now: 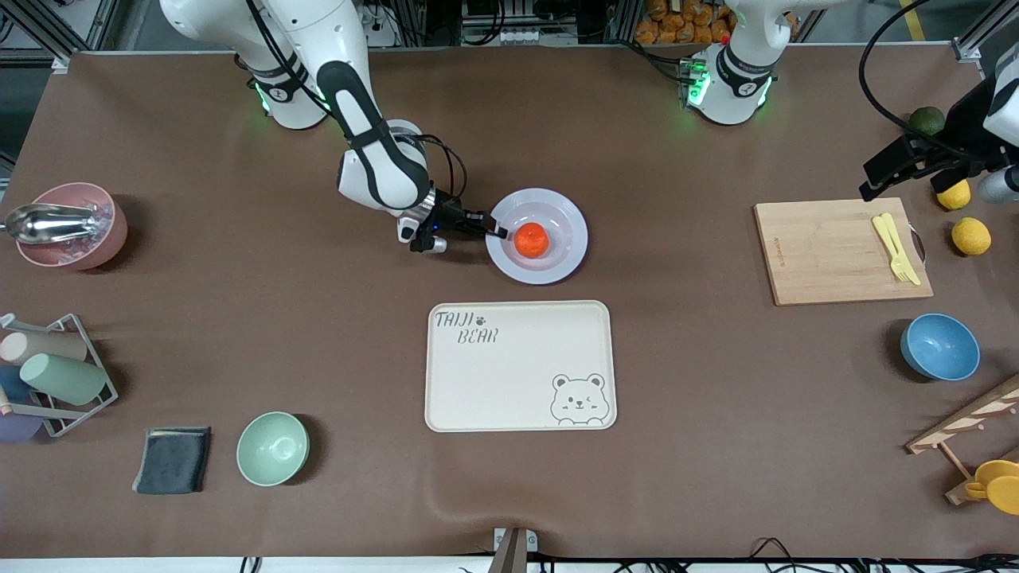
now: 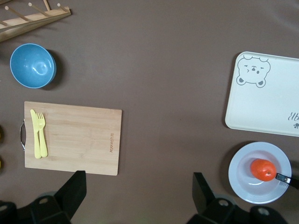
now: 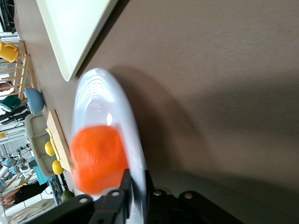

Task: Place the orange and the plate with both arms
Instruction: 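Withdraw the left gripper while the right gripper grips the plate rim, then slide the plate with the right gripper onto the bear tray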

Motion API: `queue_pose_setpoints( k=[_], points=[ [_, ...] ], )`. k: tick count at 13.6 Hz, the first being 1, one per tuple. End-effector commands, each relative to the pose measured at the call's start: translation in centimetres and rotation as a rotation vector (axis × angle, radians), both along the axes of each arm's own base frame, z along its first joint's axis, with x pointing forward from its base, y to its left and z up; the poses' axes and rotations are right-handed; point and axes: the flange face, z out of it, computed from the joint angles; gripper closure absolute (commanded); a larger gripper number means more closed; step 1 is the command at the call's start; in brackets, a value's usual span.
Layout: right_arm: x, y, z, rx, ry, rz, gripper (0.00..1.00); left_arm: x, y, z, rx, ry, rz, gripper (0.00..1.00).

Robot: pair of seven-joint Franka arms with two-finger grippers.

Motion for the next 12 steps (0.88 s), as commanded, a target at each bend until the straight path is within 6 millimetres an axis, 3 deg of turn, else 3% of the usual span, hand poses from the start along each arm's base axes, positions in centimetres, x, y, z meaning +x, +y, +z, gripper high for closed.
queue_pose_setpoints(
  k=[1,4,6,8,12],
  points=[
    [0.6,0.7,0.9,0.009,-0.028,-0.021,1.0,-1.0,0.1,0.7,0.008,0.013,-0.017,0.0],
    [1.6,1.1,3.3,0.022,-0.068,-0.03,1.0,-1.1,-0.1,0.3,0.009,0.031,-0.019,0.0],
    [3.7,1.8,5.3,-0.007,-0.121,-0.066,1.0,-1.1,-0.1,0.2,0.011,0.036,-0.019,0.0],
    [6.9,2.8,7.6,-0.004,-0.176,-0.11,1.0,-1.1,-0.1,0.0,0.011,0.044,-0.017,0.0],
    [15.3,1.5,6.4,0.0,-0.243,-0.173,1.0,-1.2,-0.5,0.0,0.086,0.046,-0.033,0.0]
  ],
)
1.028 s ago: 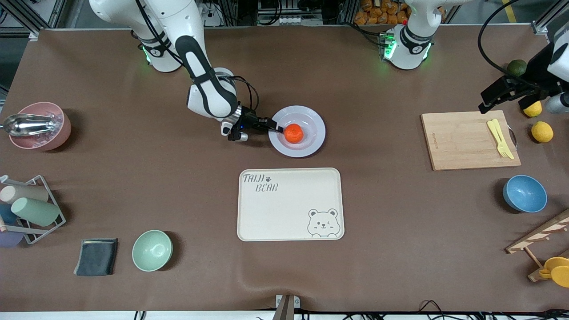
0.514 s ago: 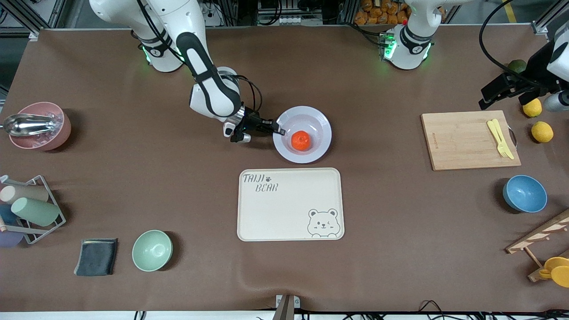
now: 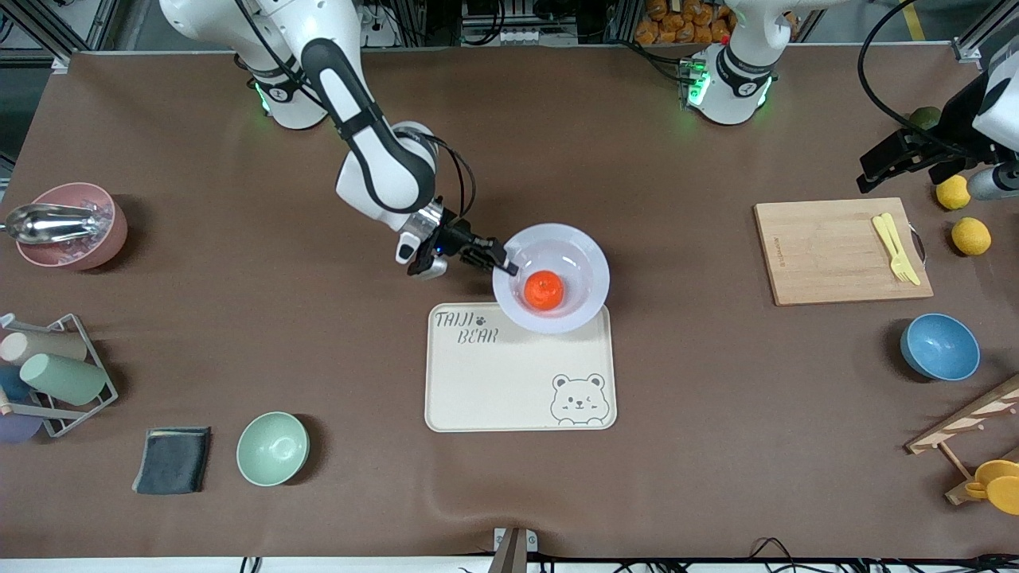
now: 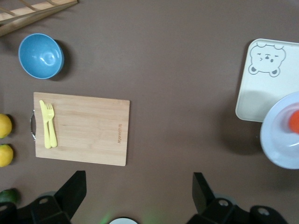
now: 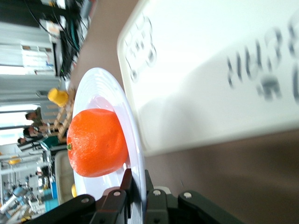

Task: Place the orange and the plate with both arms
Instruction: 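Slide the plate with the right gripper onto the bear tray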

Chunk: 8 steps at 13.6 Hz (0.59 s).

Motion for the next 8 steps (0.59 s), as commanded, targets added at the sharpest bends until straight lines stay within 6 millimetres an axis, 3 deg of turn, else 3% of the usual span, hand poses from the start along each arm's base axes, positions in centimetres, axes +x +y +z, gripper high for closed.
queue_pose_setpoints(
  k=[1,4,6,8],
  points=[
    [6.6,-1.7,-2.6,-0.011,-0.045,-0.038,1.0,-0.6,-0.5,0.4,0.038,0.004,-0.029,0.0],
    [10.5,-4.4,-3.7,-0.028,-0.074,-0.067,1.0,-0.2,-0.4,-0.4,0.036,-0.01,-0.027,0.0],
    [11.6,-5.8,-4.7,-0.045,-0.075,-0.076,1.0,-0.1,-0.4,-0.9,0.036,-0.019,-0.025,0.0],
    [11.9,-6.0,-5.9,-0.056,-0.069,-0.072,1.0,-0.1,-0.4,-0.9,0.035,-0.022,-0.022,0.0]
  ],
)
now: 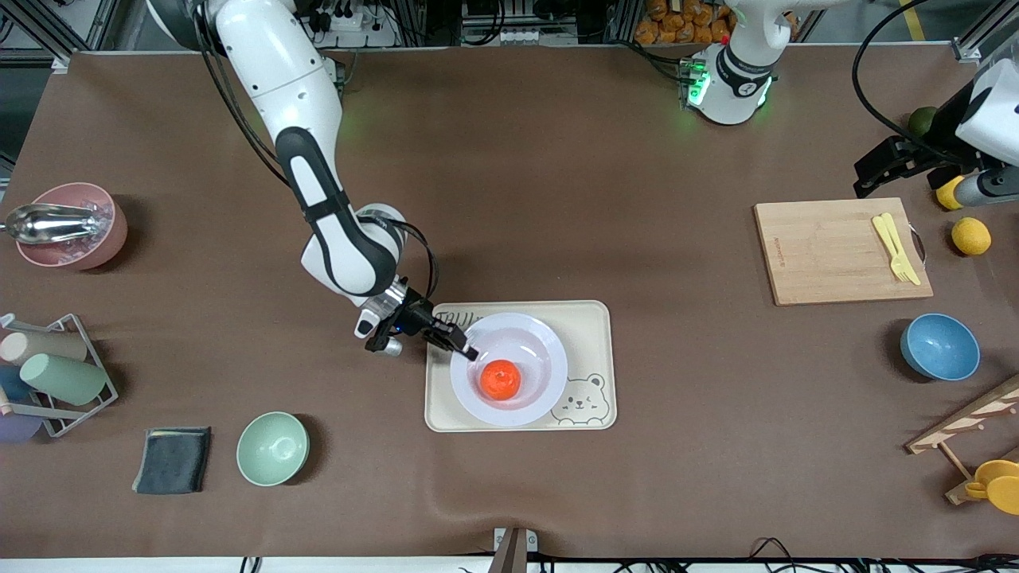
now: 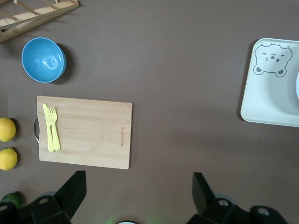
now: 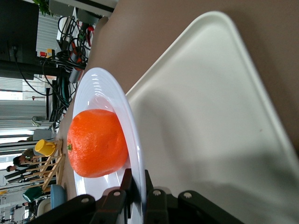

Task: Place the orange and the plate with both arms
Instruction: 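Slide the plate with the right gripper onto the bear tray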

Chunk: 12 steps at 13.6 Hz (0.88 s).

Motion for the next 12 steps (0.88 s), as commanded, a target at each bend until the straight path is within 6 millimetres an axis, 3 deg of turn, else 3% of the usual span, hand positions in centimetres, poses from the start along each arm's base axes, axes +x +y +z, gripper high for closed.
queue_pose_setpoints(
  k=[1,3,6,7,8,9,12],
  points=[
    [0.4,0.9,-0.8,-0.003,-0.006,0.015,1.0,-0.6,0.2,0.2,0.023,-0.019,-0.01,0.0],
    [-0.1,1.5,-0.9,-0.008,-0.002,0.025,0.92,-0.6,0.1,0.0,0.023,-0.016,-0.012,0.0],
    [-0.9,2.6,-1.0,-0.009,0.001,0.04,0.71,-0.6,0.3,-0.1,0.024,-0.011,-0.007,0.0],
    [-0.9,2.6,-0.9,-0.01,-0.001,0.04,0.7,-0.6,0.4,-0.3,0.024,-0.006,-0.005,0.0],
    [-0.7,2.5,-0.8,-0.011,-0.003,0.038,0.45,-0.6,0.4,-0.3,0.024,-0.006,-0.007,0.0],
    [-0.7,2.4,-0.7,-0.01,-0.006,0.038,0.0,-0.7,0.4,-0.3,0.025,-0.005,-0.008,0.0],
    [0.1,1.6,0.4,-0.018,-0.032,0.038,0.0,-0.7,0.1,-0.2,0.025,-0.003,-0.013,0.0]
  ],
)
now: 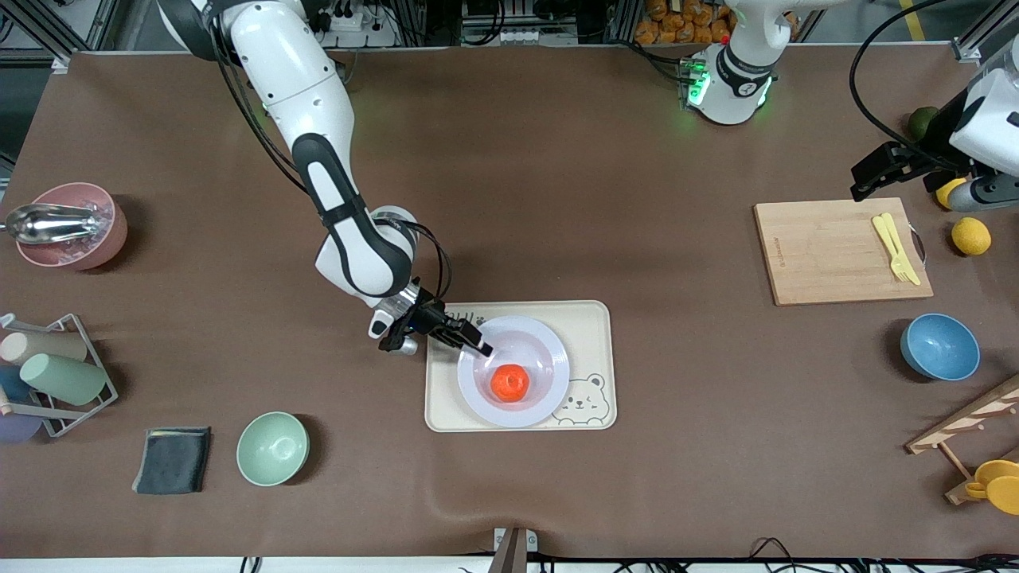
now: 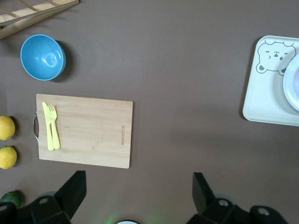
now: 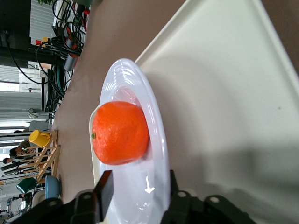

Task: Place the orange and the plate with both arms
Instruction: 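Open the right gripper and pull it back from the plate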

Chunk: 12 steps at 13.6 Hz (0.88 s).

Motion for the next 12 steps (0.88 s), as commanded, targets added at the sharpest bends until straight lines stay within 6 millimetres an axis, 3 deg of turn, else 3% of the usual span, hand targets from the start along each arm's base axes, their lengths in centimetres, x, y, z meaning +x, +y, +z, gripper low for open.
queue_pose_setpoints(
  k=[1,5,7,12],
  points=[
    [1.2,-0.8,1.9,-0.032,-0.052,0.025,0.0,-0.8,-0.1,0.4,0.024,-0.014,-0.012,0.0],
    [3.3,-3.7,4.7,-0.165,-0.151,0.106,0.0,-0.9,-0.3,0.4,0.025,-0.009,-0.024,0.0],
    [3.6,-4.4,6.4,-0.194,-0.183,0.132,0.0,-0.9,-0.1,0.3,0.025,-0.001,-0.02,0.0],
    [4.6,-8.6,9.9,-0.364,-0.273,0.256,0.0,-1.1,0.1,0.4,0.026,0.008,-0.015,0.0]
  ],
)
